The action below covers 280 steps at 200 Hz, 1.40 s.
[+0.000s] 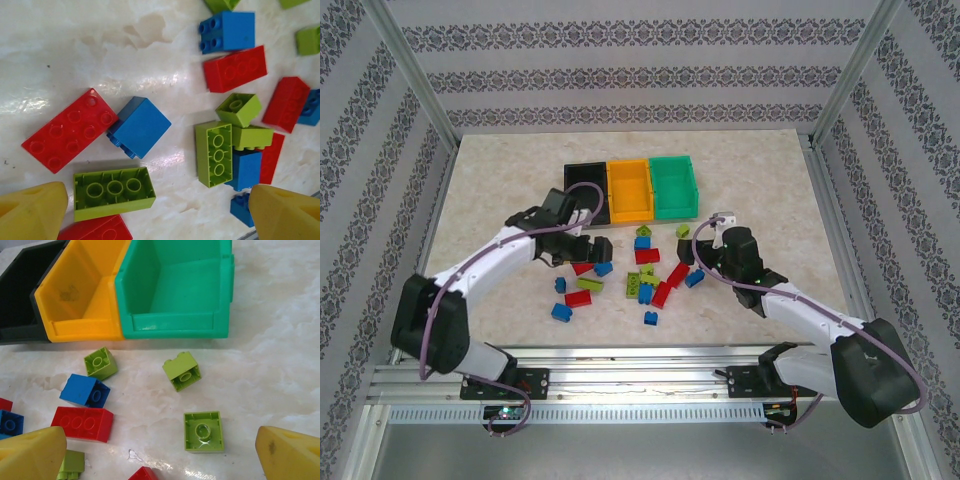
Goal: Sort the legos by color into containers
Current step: Pick up the lego from the center of the table.
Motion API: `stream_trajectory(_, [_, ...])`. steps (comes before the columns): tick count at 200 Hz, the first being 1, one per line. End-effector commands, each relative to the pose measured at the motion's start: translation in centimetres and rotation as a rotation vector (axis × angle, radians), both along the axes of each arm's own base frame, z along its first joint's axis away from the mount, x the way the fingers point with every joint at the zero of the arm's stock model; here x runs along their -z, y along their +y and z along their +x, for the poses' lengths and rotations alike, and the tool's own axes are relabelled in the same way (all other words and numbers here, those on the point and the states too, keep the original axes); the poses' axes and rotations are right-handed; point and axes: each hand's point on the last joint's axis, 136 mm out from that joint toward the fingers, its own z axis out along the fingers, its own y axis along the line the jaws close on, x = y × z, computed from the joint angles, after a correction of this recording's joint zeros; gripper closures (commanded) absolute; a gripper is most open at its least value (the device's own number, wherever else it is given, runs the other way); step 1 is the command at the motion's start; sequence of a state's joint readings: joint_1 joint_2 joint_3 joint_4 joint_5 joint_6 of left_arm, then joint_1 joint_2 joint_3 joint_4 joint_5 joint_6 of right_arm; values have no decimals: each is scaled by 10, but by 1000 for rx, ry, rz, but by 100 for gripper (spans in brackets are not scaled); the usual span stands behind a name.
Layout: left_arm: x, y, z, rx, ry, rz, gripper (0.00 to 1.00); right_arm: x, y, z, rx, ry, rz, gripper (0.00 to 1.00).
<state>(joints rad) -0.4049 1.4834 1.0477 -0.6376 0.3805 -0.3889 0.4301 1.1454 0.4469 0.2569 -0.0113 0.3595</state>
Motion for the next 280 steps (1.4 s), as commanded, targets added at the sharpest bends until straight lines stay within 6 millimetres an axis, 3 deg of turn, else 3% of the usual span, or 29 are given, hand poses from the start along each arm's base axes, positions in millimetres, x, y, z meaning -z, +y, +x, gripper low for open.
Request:
stream_trajectory(1, [6,-1,-13,103,51,116,7,-9,-2,4,13,-36,-23,3])
stream_trajectory(63, [10,-14,-10,163,90,162,12,-11,-8,3,50,-63,-11,2])
stream_trajectory(101, [13,-19,-9,252,114,281,15,-9,-12,4,69,-66,-16,2])
stream_trajectory(148, [41,-15,-4,350,163,460,20,-10,-12,4,68,-70,-9,2])
stream_trajectory(194, [55,-17,17,430,137,601,26,-9,-9,6,63,-63,-7,2])
stream_trajectory(227, [68,-30,20,470,136,609,28,-6,-7,7,56,-46,-9,2])
stream_trajectory(280, [79,-23,17,469,142,652,38,-6,-8,7,62,-53,-8,2])
